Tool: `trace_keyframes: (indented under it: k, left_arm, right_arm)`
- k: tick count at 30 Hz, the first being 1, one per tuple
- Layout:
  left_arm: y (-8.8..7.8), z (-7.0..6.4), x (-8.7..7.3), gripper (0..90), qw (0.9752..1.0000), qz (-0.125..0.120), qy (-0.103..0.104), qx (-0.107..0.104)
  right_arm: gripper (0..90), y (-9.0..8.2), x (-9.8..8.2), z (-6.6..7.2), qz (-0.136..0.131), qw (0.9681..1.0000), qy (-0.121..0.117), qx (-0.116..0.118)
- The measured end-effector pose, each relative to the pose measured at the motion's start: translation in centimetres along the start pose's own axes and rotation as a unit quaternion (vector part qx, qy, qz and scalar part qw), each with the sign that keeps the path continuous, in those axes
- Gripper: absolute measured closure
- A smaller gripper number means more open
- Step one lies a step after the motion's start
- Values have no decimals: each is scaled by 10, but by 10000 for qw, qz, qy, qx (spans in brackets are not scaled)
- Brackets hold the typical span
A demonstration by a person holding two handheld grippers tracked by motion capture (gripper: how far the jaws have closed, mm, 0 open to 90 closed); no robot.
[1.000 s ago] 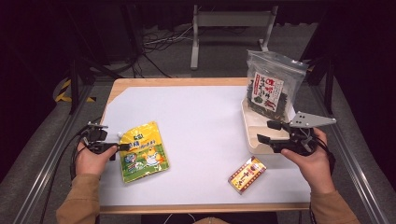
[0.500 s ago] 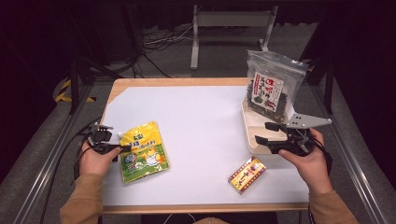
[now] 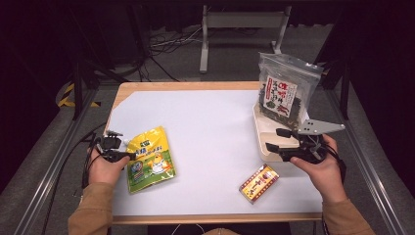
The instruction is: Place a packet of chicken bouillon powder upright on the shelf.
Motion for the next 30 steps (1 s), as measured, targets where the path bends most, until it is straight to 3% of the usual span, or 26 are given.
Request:
trace_keyframes:
  k: [6,10,12,13,14,16,18,22,23,25,28,29,30]
  left_arm:
    - [1,-1,-1,669,9999,-69,-85,77]
    - [2,-3,0,751,9997,-109,-52,200]
    - [8,-3,-1,900,9989,-313,-117,-317]
    - [8,-4,0,900,9991,-291,-110,-297]
    - [8,-6,2,900,9996,-221,36,-190]
    - [8,-9,3,891,9997,-169,33,-167]
    - [6,-7,5,804,9991,-114,-12,-408]
    - [2,-8,7,653,9993,-267,77,-238]
    - [-3,-7,8,653,9988,-430,77,-226]
    - [-11,-1,9,556,9978,-652,98,-32]
    - [-11,6,9,426,9972,-750,24,-55]
    - [-9,9,9,426,9969,-792,-5,25]
    - [-7,13,9,341,9971,-766,4,33]
  right_arm:
    - [336,2,-1,1,22,10000,3,26]
    - [336,4,-1,1,34,10000,-8,36]
    - [336,4,-1,1,43,10000,-6,38]
    - [336,4,-1,1,45,10000,-6,39]
    - [336,4,-1,1,51,10000,-10,34]
    - [335,3,-2,1,33,10000,5,34]
    - [335,2,-3,0,41,10000,26,11]
    - [335,1,-5,-2,59,10000,58,-13]
    - [335,1,-6,-2,64,10000,66,-8]
    - [333,0,-7,-2,74,9999,67,-10]
    - [332,1,-7,-1,71,9999,70,-15]
    - [332,1,-7,-1,71,9999,70,-15]
    - [329,2,-8,0,83,9999,81,-5]
Point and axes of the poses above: each handheld gripper's, and its own axes: y roughly forward along the jaws, x roughly out of its top, z roughly to its left, the point moved 1 cm from there along y, roughly forward along the jaws, and after that the axes turned 6 degrees about -x, right-handed, at the moved point
